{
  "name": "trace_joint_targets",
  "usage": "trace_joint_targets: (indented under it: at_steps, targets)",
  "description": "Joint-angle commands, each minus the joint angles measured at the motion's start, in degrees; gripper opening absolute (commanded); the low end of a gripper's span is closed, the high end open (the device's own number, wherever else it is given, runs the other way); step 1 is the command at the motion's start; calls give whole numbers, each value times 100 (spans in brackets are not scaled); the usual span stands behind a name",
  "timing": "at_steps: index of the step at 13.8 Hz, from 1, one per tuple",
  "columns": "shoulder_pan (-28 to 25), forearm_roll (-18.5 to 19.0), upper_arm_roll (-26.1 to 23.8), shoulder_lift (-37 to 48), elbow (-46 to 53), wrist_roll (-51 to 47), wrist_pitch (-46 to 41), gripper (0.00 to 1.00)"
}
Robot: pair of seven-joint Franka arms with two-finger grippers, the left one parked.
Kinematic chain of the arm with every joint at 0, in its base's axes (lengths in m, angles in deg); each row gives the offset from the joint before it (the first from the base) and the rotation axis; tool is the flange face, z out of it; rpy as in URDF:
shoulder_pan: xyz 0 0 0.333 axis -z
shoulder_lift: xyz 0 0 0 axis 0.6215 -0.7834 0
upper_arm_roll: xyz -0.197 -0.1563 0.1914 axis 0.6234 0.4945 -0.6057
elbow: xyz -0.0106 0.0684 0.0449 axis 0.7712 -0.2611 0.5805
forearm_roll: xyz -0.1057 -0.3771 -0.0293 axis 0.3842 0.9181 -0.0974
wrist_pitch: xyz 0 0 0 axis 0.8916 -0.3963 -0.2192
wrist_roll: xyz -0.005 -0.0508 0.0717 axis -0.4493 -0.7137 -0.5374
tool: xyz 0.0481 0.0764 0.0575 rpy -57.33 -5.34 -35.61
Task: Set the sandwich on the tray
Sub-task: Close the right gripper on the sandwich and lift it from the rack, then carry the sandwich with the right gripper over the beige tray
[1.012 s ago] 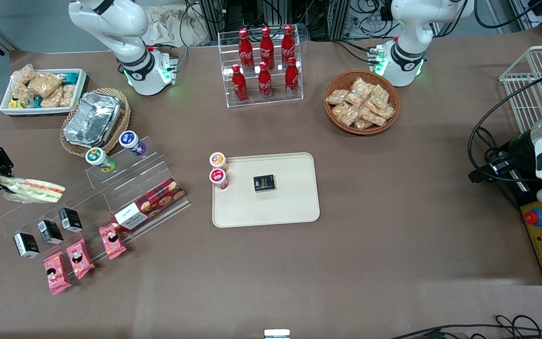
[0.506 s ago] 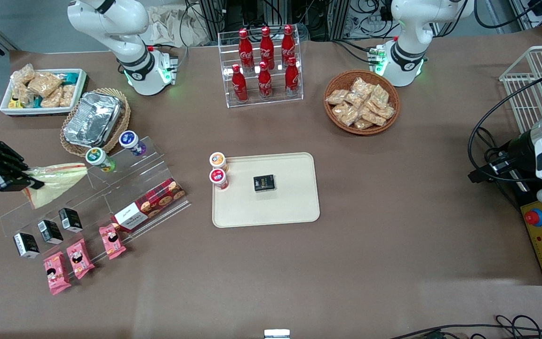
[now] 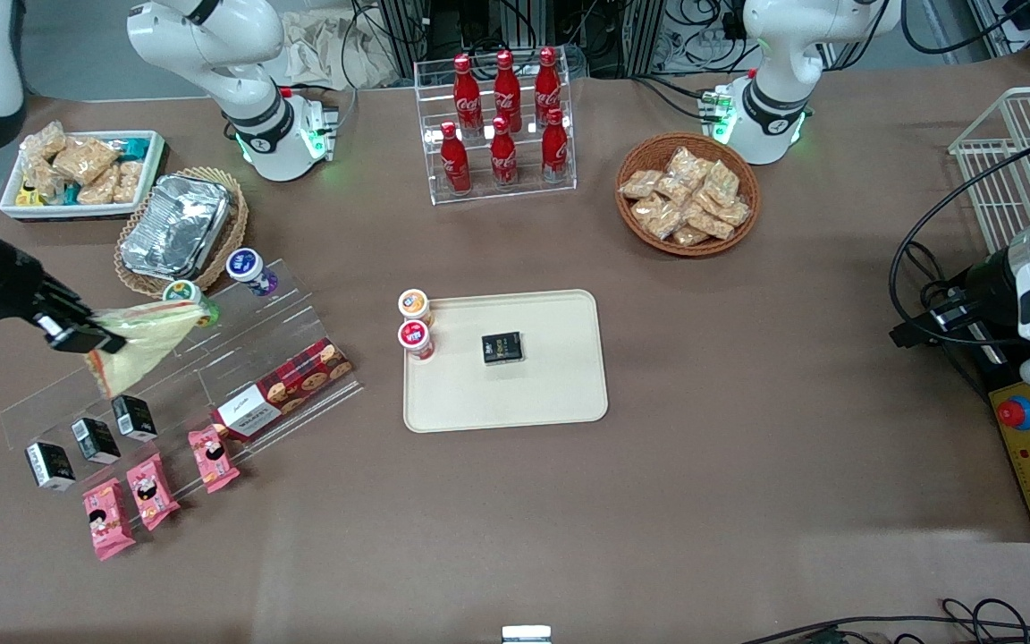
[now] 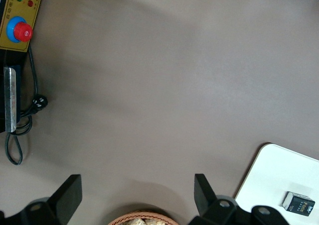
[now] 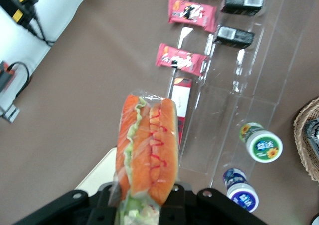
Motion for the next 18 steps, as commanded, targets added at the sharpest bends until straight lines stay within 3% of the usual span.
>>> trace_joint_targets:
  at_steps: [1, 4, 12, 15, 18]
  targets:
    - [-123, 67, 31, -90, 232, 666, -170, 27]
    - [-281, 50, 22, -116, 241, 2028, -170, 26]
    - [-1450, 67, 31, -476, 232, 5315, 558, 26]
    - [-1879, 76, 31, -801, 232, 5881, 901, 26]
    - [-2635, 619, 31, -1223, 232, 6013, 1411, 26]
